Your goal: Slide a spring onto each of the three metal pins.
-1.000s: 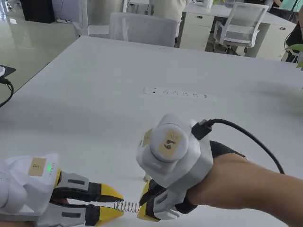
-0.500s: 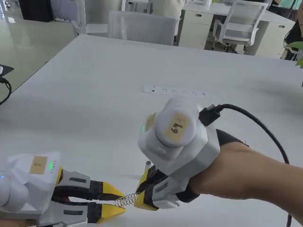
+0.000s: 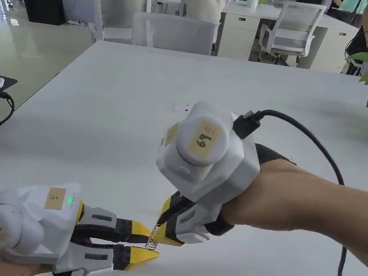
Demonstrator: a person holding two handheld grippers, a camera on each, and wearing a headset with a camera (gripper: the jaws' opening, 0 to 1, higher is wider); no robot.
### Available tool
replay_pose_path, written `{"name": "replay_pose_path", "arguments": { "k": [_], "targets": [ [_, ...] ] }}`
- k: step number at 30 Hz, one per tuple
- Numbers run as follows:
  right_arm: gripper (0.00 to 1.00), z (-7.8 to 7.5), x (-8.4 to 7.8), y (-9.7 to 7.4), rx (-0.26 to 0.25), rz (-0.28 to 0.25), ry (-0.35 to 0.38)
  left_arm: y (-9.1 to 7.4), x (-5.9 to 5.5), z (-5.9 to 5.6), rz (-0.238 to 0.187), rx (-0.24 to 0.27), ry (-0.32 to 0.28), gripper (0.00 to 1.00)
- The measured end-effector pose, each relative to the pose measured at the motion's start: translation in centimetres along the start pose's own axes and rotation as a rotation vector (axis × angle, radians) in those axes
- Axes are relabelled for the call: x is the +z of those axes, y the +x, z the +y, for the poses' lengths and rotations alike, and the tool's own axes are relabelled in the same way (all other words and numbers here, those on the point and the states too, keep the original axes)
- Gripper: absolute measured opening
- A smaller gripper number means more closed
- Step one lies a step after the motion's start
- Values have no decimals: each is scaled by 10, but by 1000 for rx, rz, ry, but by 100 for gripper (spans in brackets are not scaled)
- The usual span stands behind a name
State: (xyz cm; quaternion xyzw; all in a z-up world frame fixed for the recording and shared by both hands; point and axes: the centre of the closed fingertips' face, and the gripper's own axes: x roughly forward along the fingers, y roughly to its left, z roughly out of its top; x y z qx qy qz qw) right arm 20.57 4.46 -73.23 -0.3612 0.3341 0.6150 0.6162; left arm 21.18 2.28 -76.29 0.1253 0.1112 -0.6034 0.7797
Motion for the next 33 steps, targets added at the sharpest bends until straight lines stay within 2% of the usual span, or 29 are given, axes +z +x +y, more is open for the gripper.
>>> {"name": "replay_pose_path", "arguments": {
  "k": [15, 21, 25, 33],
  "targets": [
    [7, 0, -1, 0, -1, 10, -3, 5, 0, 0, 3, -24, 2, 3],
    [7, -1, 0, 0, 0, 17, -4, 5, 0, 2, -2, -20, -10, 8],
    [7, -2, -1, -1, -3, 18, -5, 2, -3, 4, -1, -9, -18, 12],
    [7, -16, -3, -12, -35, 14, 13, -6, -8, 11, -7, 34, -53, 21]
  ]
}}
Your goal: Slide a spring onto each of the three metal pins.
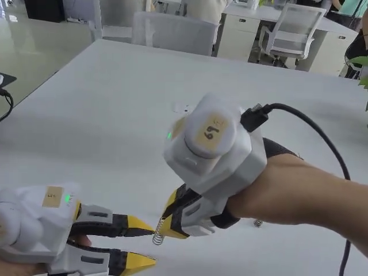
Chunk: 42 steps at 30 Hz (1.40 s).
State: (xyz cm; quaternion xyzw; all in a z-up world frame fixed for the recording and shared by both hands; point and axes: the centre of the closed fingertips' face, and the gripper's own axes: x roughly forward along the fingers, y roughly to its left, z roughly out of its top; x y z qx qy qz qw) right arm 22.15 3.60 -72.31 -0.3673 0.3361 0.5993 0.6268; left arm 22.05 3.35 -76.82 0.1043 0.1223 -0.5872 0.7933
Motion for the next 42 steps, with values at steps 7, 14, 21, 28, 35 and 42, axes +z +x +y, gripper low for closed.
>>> {"name": "replay_pose_path", "arguments": {
  "k": [7, 14, 21, 28, 35, 42],
  "targets": [
    [7, -19, -6, -12, -44, 2, 21, -5, -3, 5, -3, 40, -19, 28],
    [7, -37, -13, -23, -92, 5, 42, -7, -8, 10, 1, 78, -38, 39],
    [7, -54, -17, -30, -134, 8, 53, -10, -13, 15, 12, 111, -49, 47],
    [7, -69, -22, -29, -155, 19, 67, -13, -20, 17, 25, 141, -64, 52],
    [7, -79, -21, -20, -152, 27, 72, -16, -21, 18, 28, 155, -76, 56],
    [7, -86, -20, -3, -128, 51, 74, -17, -20, 19, 27, 161, -79, 58]
  ]
}}
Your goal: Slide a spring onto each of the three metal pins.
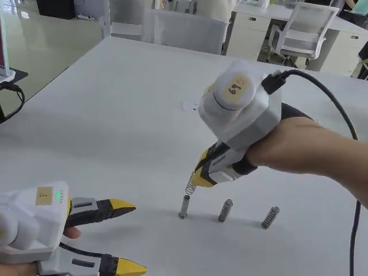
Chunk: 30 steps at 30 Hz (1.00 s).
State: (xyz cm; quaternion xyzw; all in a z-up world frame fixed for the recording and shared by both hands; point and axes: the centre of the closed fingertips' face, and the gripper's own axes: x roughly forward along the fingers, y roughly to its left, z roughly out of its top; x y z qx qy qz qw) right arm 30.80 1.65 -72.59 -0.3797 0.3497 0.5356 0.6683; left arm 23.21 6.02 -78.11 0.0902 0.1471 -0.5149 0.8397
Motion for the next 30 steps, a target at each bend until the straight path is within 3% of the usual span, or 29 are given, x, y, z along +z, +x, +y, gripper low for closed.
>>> {"name": "replay_pose_path", "arguments": {
  "k": [13, 30],
  "targets": [
    [7, -2, -5, 16, 25, 40, 1, -4, 0, 5, -4, 11, -3, 59],
    [7, -4, -12, 23, 22, 52, 7, -5, 0, 7, 0, 10, 0, 58]
  ]
}}
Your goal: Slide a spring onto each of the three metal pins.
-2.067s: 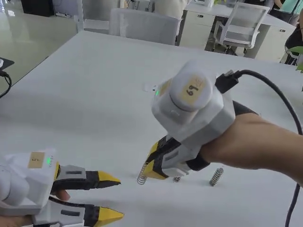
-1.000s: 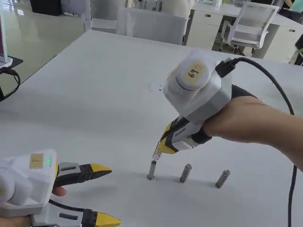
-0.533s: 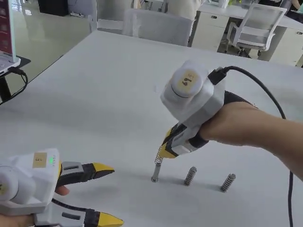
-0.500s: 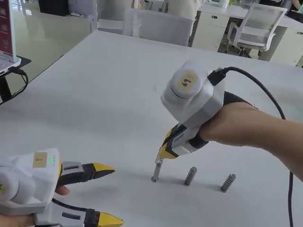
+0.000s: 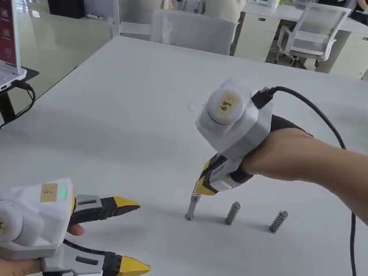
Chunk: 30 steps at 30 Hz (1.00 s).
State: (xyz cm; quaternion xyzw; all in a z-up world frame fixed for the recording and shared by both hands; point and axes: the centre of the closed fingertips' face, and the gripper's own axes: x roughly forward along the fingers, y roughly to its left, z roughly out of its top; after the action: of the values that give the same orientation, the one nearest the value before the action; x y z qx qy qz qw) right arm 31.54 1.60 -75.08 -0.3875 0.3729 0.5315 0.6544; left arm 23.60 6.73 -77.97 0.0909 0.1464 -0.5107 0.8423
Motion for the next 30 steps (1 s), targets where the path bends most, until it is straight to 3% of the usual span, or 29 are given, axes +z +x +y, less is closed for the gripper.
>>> {"name": "replay_pose_path", "arguments": {
  "k": [30],
  "targets": [
    [7, 2, -18, 40, -1, 9, 52, -3, -1, 3, 5, 3, 3, 56]
  ]
}}
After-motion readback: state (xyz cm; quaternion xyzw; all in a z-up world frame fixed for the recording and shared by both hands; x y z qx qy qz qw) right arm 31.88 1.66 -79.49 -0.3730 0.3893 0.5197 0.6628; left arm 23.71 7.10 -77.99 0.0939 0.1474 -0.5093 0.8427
